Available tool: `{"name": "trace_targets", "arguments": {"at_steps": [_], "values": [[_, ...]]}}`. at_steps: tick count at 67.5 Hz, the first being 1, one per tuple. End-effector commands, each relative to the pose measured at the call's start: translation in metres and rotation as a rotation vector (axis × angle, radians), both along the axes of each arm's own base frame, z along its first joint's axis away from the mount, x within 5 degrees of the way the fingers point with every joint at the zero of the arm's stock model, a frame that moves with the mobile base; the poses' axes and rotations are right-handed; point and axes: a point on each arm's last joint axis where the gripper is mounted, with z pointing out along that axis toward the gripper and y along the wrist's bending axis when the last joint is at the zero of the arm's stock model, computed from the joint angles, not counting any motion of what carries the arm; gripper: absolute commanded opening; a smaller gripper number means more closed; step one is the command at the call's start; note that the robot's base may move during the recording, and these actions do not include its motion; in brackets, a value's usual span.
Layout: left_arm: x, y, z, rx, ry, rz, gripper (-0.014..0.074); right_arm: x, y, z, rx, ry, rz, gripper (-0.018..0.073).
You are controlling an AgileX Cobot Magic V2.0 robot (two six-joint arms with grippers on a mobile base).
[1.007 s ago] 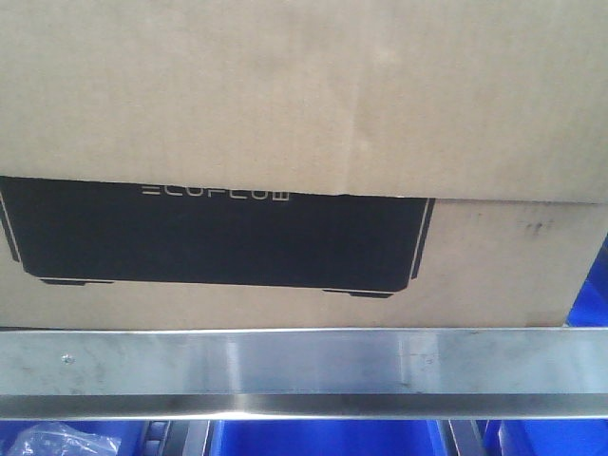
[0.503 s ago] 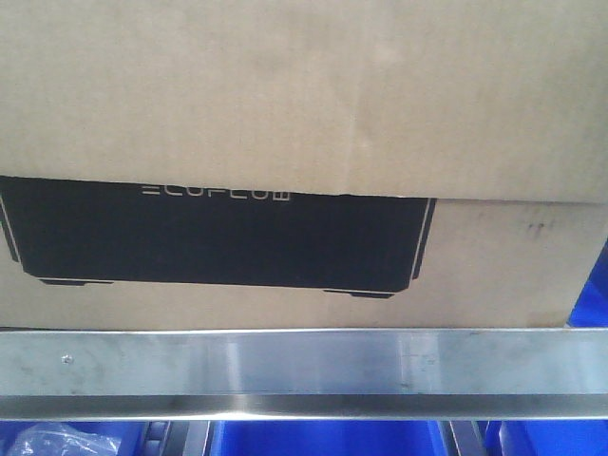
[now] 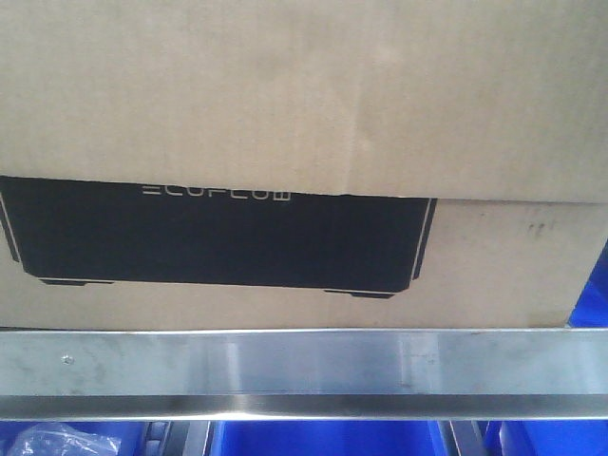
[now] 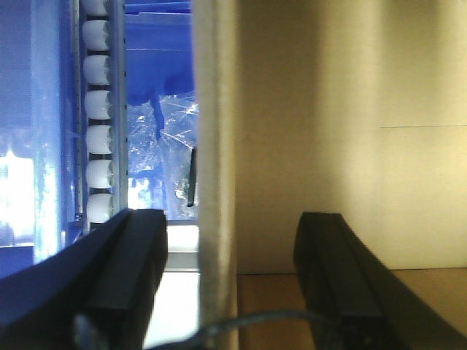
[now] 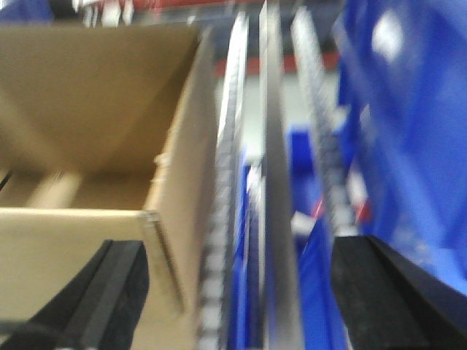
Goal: Grab box from left shelf to table start
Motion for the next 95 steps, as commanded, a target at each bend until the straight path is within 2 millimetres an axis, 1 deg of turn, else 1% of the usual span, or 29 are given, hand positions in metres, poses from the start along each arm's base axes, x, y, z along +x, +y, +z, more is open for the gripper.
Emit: {"name": "trace_targets", "arguments": {"at_steps": [1, 8, 9, 11, 15, 16, 24, 29, 36, 40, 48, 61, 67, 80, 88, 94, 95], "values": [[-0.005, 0.0, 0.019, -0.014, -0.098, 0.002, 0.03, 0.013, 0.004, 0.036, -0.045, -0.005, 0.065, 0.0612], [-0.005, 0.0, 0.019, -0.013, -0.098, 0.003, 0.03, 0.032, 0.011, 0.058, -0.063, 0.064, 0.154, 0.0612], [-0.005, 0.0, 0.018, -0.013, -0.096, 0.003, 0.03, 0.038, 0.012, 0.06, -0.064, 0.087, 0.161, 0.0612], [-0.005, 0.0, 0.018, -0.013, -0.096, 0.003, 0.03, 0.043, 0.013, 0.063, -0.062, 0.109, 0.174, 0.0612], [-0.005, 0.001, 0.018, -0.012, -0.092, 0.003, 0.0299, 0.059, 0.015, 0.073, -0.067, 0.179, 0.197, 0.0612], [-0.006, 0.001, 0.018, -0.012, -0.09, 0.004, 0.0299, 0.065, 0.016, 0.073, -0.068, 0.204, 0.201, 0.0612], [-0.006, 0.001, 0.018, -0.011, -0.088, 0.004, 0.0299, 0.099, 0.018, 0.084, -0.072, 0.306, 0.224, 0.0612], [-0.006, 0.001, 0.018, -0.011, -0.088, 0.004, 0.0299, 0.118, 0.019, 0.09, -0.071, 0.338, 0.23, 0.0612], [-0.006, 0.001, 0.018, -0.011, -0.087, 0.004, 0.0299, 0.15, 0.021, 0.091, -0.069, 0.386, 0.234, 0.0612], [-0.006, 0.001, 0.018, -0.011, -0.087, 0.004, 0.0299, 0.164, 0.021, 0.09, -0.062, 0.406, 0.228, 0.0612], [-0.006, 0.001, 0.018, -0.011, -0.087, 0.004, 0.0299, 0.192, 0.023, 0.08, -0.03, 0.475, 0.22, 0.0608], [-0.006, 0.001, 0.018, -0.011, -0.087, 0.004, 0.0299, 0.222, 0.032, 0.061, -0.049, 0.561, 0.21, 0.0526], [-0.006, 0.001, 0.018, -0.011, -0.087, 0.004, 0.0299, 0.233, 0.033, 0.049, -0.079, 0.603, 0.201, 0.0519], [-0.006, 0.001, 0.018, -0.012, -0.089, 0.004, 0.0299, 0.25, 0.035, 0.03, -0.056, 0.672, 0.187, 0.0519], [-0.006, 0.001, 0.018, -0.012, -0.089, 0.004, 0.0298, 0.255, 0.035, 0.023, -0.057, 0.7, 0.189, 0.0505], [-0.006, 0.001, 0.018, -0.012, -0.089, 0.004, 0.0266, 0.257, 0.036, 0.02, -0.058, 0.715, 0.19, 0.0402], [-0.006, 0.001, 0.018, -0.012, -0.089, 0.004, 0.0255, 0.257, 0.036, 0.02, -0.058, 0.718, 0.191, 0.036]]}}
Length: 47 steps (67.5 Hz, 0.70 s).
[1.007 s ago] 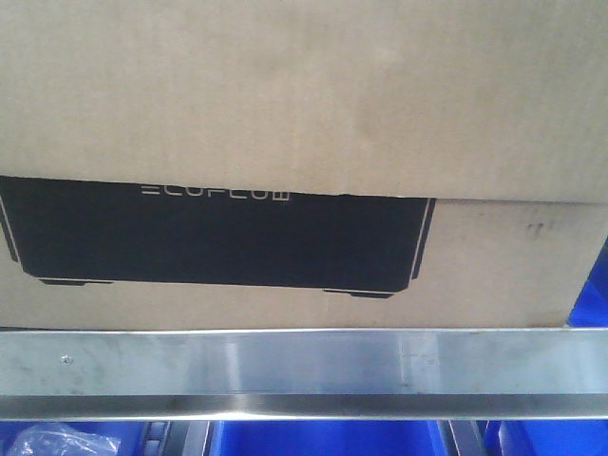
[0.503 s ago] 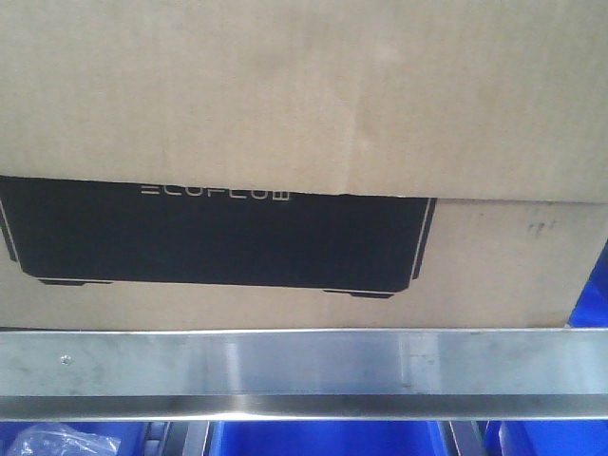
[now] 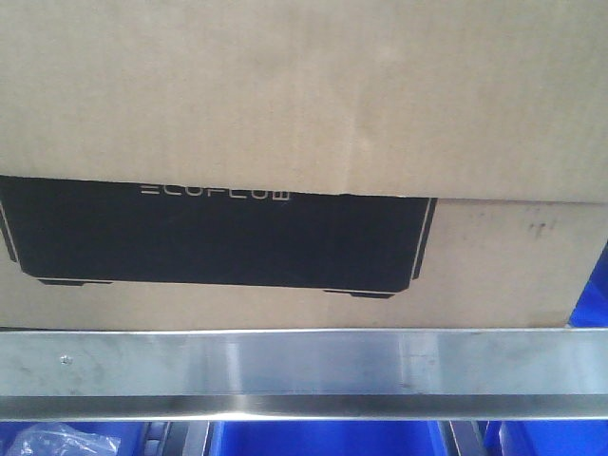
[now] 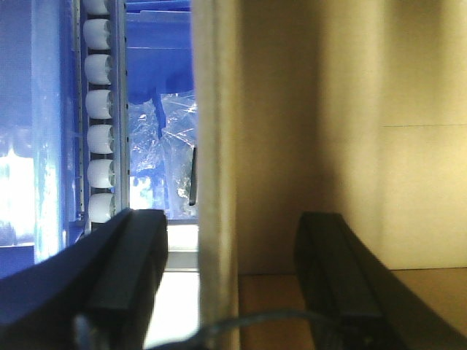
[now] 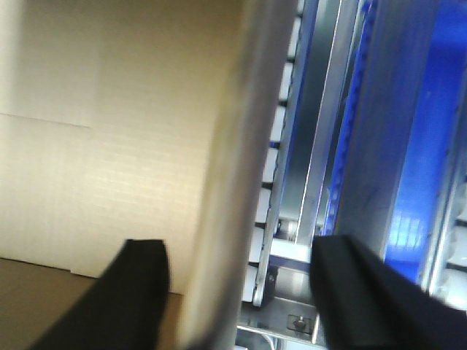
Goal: Grab box from left shelf to table start
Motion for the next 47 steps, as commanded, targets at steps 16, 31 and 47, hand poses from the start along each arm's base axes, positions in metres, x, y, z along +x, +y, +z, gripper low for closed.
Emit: {"name": "trace_targets", "arguments": {"at_steps": [16, 31, 47], "values": [[-0.003, 0.0, 0.015, -0.011, -0.069, 0.006, -0.0085, -0.001, 0.0, 0.018, 0.008, -0.075, -0.003, 0.0065], [0.01, -0.002, -0.004, 0.013, 0.038, 0.011, -0.0099, -0.001, 0.0, 0.019, 0.008, -0.076, -0.004, 0.0063], [0.002, -0.001, 0.005, 0.005, 0.004, 0.011, -0.0099, -0.007, -0.001, 0.029, 0.013, -0.127, -0.008, 0.0063]]}}
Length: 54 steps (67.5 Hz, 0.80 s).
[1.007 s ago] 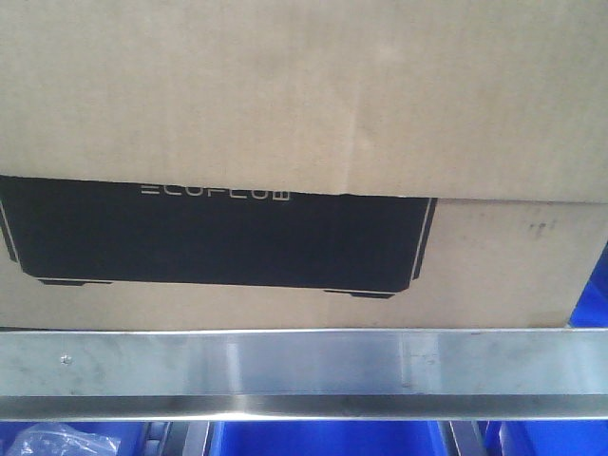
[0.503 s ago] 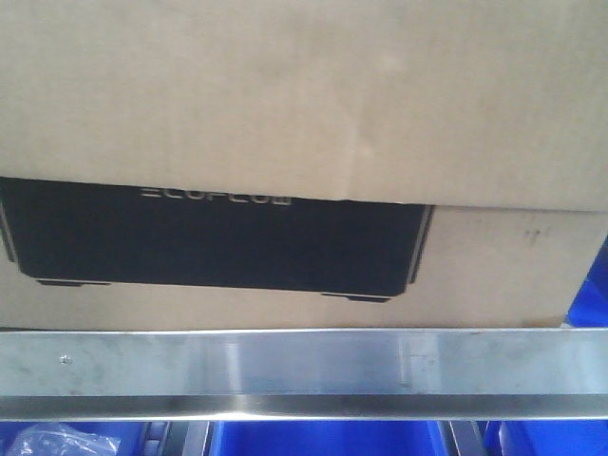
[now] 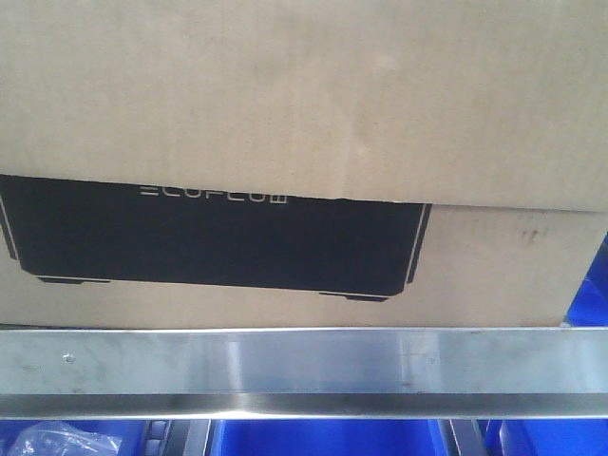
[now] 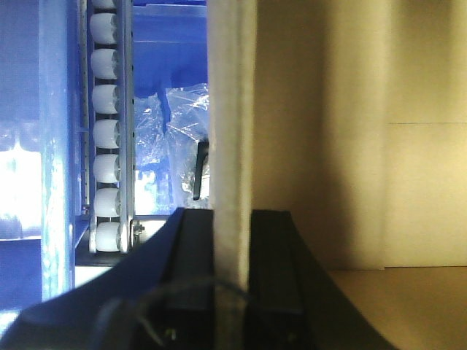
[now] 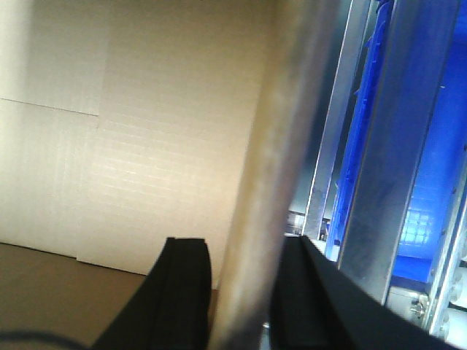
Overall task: Grab box from left shelf to table start
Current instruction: 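Lift the box with both grippers and pull it off the shelf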
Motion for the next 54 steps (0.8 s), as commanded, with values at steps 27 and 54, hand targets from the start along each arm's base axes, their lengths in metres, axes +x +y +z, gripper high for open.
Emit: {"name": "trace_targets", "arguments": {"at_steps": [27, 54], "values": [[-0.083, 0.013, 0.068, -0.125, -0.325, -0.017, -0.0099, -0.07, -0.01, 0.096, 0.046, -0.426, -0.035, 0.0063], [-0.161, 0.03, 0.042, -0.173, -0.512, -0.036, -0.0099, -0.139, -0.015, 0.07, 0.083, -0.459, -0.041, 0.0063]]}}
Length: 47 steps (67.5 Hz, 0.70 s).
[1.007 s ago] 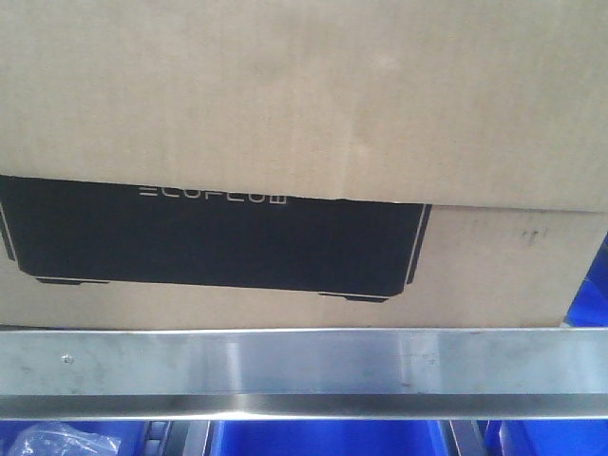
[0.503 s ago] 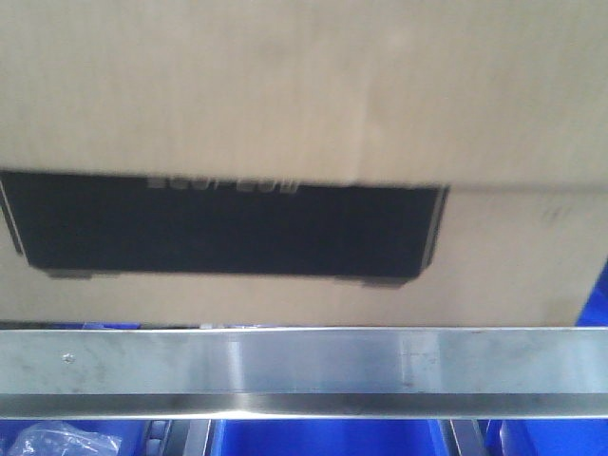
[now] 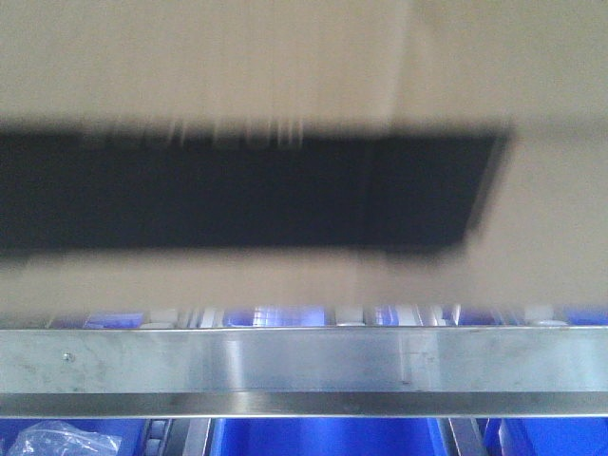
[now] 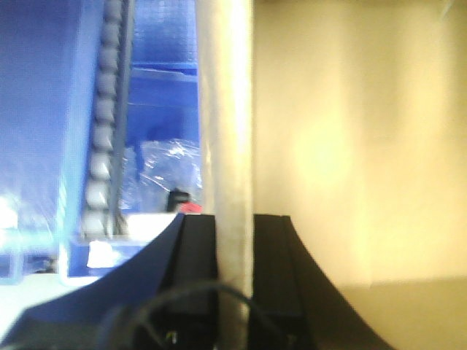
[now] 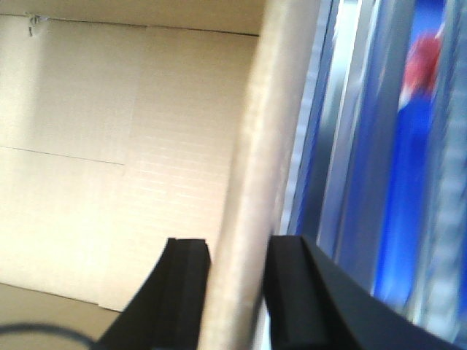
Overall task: Grab box from left shelf to table start
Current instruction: 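Lift the box with both grippers and pull it off the shelf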
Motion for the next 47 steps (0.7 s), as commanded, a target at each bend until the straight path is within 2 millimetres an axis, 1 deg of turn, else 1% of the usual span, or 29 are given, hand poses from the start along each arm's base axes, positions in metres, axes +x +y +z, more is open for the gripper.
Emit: {"name": "trace_targets", "arguments": {"at_steps": [1, 11, 17, 28, 35, 47], "values": [[-0.018, 0.004, 0.012, -0.035, -0.228, -0.008, -0.0099, -0.017, -0.004, 0.009, 0.024, -0.164, -0.032, 0.0063], [-0.044, 0.009, -0.006, -0.054, -0.28, -0.014, -0.0099, -0.049, -0.007, 0.001, 0.043, -0.235, -0.04, 0.0063], [-0.057, 0.012, -0.011, -0.062, -0.319, -0.015, -0.0099, -0.066, -0.008, -0.003, 0.059, -0.284, -0.041, 0.0063], [-0.083, 0.018, -0.007, -0.085, -0.426, -0.016, -0.0099, -0.097, -0.012, -0.003, 0.077, -0.379, -0.043, 0.0063], [-0.098, 0.021, -0.004, -0.099, -0.493, -0.016, -0.0099, -0.117, -0.013, 0.001, 0.087, -0.442, -0.04, 0.0063], [-0.126, 0.027, -0.002, -0.122, -0.593, -0.017, -0.0099, -0.147, -0.016, 0.006, 0.1, -0.55, -0.04, 0.0063]]}}
